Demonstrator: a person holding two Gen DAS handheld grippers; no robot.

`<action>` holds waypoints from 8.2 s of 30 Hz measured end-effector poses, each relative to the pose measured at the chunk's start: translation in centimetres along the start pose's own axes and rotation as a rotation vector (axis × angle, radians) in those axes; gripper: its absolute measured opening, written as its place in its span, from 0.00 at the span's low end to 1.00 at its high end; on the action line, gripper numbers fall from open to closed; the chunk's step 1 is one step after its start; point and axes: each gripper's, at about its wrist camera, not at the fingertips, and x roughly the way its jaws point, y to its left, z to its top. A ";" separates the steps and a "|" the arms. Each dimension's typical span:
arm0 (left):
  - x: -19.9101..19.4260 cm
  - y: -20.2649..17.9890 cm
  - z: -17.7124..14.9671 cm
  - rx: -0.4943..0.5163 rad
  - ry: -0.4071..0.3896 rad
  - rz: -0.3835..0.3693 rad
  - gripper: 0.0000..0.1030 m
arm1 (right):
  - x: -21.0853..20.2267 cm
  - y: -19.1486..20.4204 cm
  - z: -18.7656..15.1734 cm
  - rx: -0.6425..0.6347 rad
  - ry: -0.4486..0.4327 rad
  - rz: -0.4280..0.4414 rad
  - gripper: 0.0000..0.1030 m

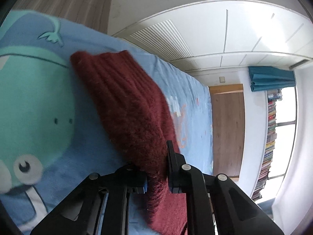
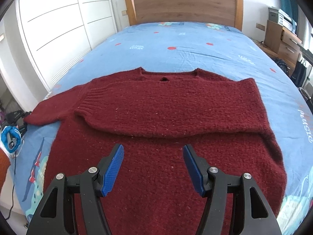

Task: Fold small clothes

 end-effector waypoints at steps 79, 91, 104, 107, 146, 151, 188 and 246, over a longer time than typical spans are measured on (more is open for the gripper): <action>6.9 -18.0 -37.4 0.605 0.696 0.017 0.31 | -15.4 -21.3 -12.4 0.364 -0.079 -0.122 0.64; 8.3 -20.8 -42.3 0.651 0.754 -0.055 0.20 | -14.7 -22.1 -13.2 0.381 -0.060 -0.138 0.64; 8.1 -21.2 -49.6 0.774 0.924 -0.052 0.34 | -14.7 -22.2 -13.1 0.374 -0.058 -0.147 0.64; 8.0 -21.5 -48.6 0.755 0.914 -0.064 0.39 | -14.7 -22.5 -13.1 0.377 -0.059 -0.153 0.64; 7.4 -15.1 -31.4 1.040 0.487 0.327 0.40 | -10.1 -15.4 -8.4 0.211 -0.018 -0.112 0.64; 8.5 -14.6 -32.0 1.088 0.479 0.307 0.58 | -10.8 -15.2 -8.1 0.199 -0.017 -0.123 0.64; -21.5 -11.3 -29.3 0.990 0.298 0.297 0.64 | -24.8 -14.8 -16.3 0.255 -0.115 -0.032 0.64; -8.7 -5.0 -33.8 0.849 0.689 0.203 0.63 | -5.8 -16.8 -15.5 0.324 0.221 0.175 0.65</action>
